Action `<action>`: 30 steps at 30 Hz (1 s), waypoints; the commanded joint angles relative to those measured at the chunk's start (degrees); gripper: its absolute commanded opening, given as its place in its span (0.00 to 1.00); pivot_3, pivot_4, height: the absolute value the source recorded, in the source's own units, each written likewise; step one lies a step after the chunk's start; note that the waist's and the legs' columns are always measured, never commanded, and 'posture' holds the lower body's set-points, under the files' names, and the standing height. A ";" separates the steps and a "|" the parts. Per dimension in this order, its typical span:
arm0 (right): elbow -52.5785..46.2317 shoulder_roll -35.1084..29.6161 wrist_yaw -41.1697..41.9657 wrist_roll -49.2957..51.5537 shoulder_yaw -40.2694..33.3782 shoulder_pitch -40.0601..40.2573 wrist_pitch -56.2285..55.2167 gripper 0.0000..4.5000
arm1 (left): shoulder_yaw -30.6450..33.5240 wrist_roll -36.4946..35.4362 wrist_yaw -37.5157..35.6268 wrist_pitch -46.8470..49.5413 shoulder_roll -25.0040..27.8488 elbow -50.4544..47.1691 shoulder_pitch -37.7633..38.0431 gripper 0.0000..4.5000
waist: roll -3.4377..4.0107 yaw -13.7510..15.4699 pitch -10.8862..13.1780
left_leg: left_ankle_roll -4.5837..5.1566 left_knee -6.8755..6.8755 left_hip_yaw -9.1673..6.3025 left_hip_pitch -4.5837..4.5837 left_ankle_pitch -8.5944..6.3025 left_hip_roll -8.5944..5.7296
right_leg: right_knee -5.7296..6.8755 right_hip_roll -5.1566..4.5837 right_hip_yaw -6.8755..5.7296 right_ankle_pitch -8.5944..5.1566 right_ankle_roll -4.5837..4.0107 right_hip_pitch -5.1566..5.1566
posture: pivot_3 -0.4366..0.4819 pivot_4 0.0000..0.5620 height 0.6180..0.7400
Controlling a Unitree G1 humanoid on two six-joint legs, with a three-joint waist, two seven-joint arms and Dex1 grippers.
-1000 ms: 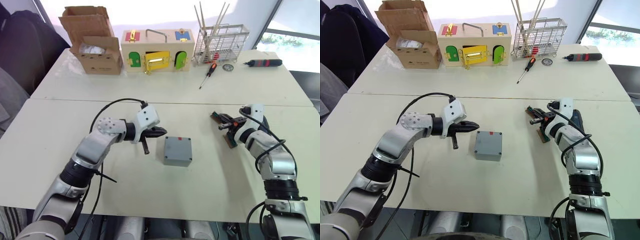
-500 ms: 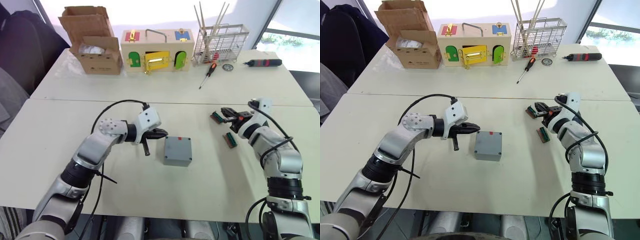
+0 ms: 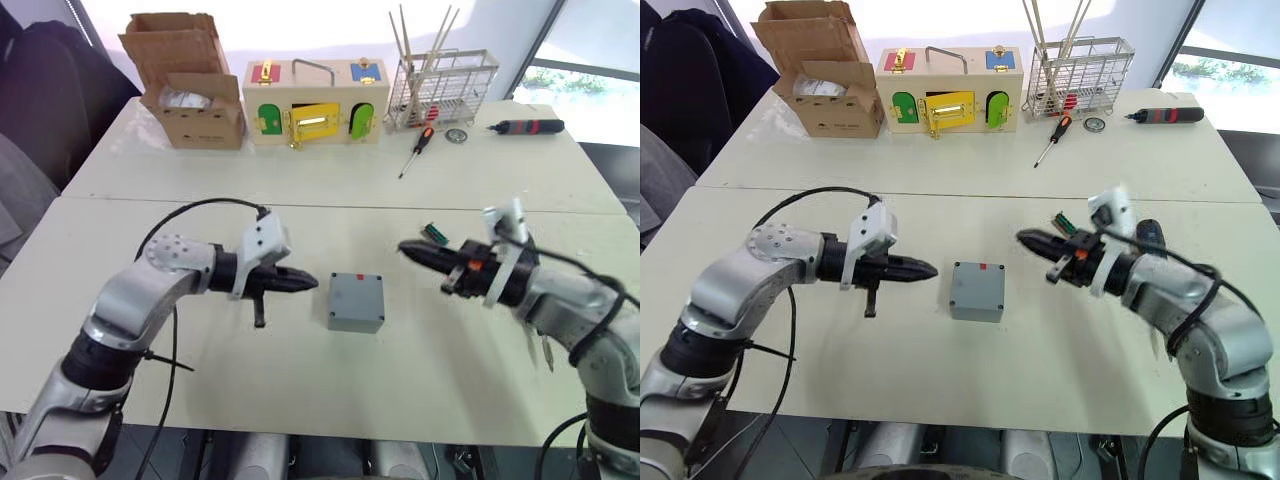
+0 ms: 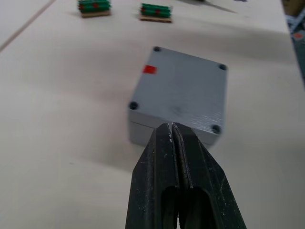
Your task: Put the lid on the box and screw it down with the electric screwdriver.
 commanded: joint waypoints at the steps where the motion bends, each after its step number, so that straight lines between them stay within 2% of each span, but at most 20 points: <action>1: -2.34 0.73 -0.72 0.31 0.98 -0.14 -1.13 0.02 | 0.01 -1.17 0.48 0.36 -0.07 -2.08 -0.40 0.00 | 0.00 0.06 0.00 | -0.01 0.01 0.00 0.00 0.01 -0.01 | 0.00 0.00 0.00 0.00 0.00 0.00 | 0.48 0.27 0.96; 30: 1.10 -0.16 0.26 -4.03 3.94 2.29 -2.81 0.02 | -1.54 -0.92 2.53 -0.53 -0.50 -1.86 0.02 0.00 | 0.00 0.02 0.00 | -0.08 0.00 0.00 0.00 0.05 -0.02 | 0.00 0.00 0.01 0.00 0.00 -0.01 | 0.48 0.27 0.96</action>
